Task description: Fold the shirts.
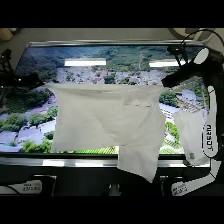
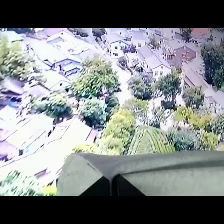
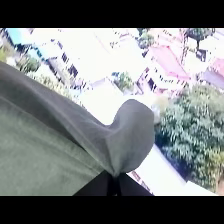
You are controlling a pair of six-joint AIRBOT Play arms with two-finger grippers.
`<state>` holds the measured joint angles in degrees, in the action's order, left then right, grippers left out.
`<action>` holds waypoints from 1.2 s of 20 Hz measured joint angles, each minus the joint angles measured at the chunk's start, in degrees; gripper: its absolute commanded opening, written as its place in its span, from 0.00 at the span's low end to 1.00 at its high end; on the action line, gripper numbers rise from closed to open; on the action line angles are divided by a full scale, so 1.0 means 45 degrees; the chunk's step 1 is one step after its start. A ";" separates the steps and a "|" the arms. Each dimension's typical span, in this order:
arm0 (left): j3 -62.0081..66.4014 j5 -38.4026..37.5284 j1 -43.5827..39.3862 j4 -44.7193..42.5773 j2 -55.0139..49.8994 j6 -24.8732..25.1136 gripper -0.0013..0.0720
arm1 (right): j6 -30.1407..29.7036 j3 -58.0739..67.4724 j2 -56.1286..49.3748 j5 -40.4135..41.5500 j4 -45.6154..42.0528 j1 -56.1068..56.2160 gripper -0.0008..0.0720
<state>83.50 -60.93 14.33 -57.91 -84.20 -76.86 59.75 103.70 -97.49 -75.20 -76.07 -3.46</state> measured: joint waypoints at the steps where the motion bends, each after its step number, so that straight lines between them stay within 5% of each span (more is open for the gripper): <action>1: 0.0398 0.0282 -0.0053 0.0316 -0.0661 0.0000 0.05 | 0.0248 -0.0019 -0.0311 0.0855 -0.0005 0.0092 0.04; 4: 0.1739 0.0806 -0.0136 0.0903 -0.2448 -0.0117 0.05 | 0.1054 -0.0044 -0.0899 0.3327 -0.0078 0.0185 0.04; 7: 0.2419 0.0831 -0.0214 0.1112 -0.3551 -0.0257 0.05 | 0.1341 -0.0058 -0.1209 0.3968 -0.0175 0.0175 0.04; 15: 0.2191 -0.4075 -0.0204 -0.1389 -0.3920 0.0287 0.05 | -0.0500 -0.0976 -0.0855 -0.2268 -0.0850 0.0228 0.04; 20: 0.0505 -0.5571 -0.0301 -0.2565 -0.3915 -0.0189 0.05 | -0.0194 -0.2929 -0.0816 -0.3259 -0.0549 0.0855 0.04; 21: 0.0311 -0.5600 -0.0330 -0.2647 -0.3915 -0.0228 0.13 | -0.0029 -0.3128 -0.0811 -0.3162 -0.0520 0.0923 0.09; 23: 0.0102 -0.5649 -0.0393 -0.2642 -0.3910 -0.0267 0.71 | 0.0321 -0.3385 -0.0753 -0.2812 -0.0563 0.0996 0.47; 24: 0.0087 -0.5731 -0.0384 -0.2526 -0.3900 -0.0321 0.75 | 0.0442 -0.3453 -0.0665 -0.2633 -0.0656 0.1030 0.55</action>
<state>83.90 -86.72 12.60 -69.28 -101.75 -78.30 61.73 88.16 -100.49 -87.05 -79.02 1.17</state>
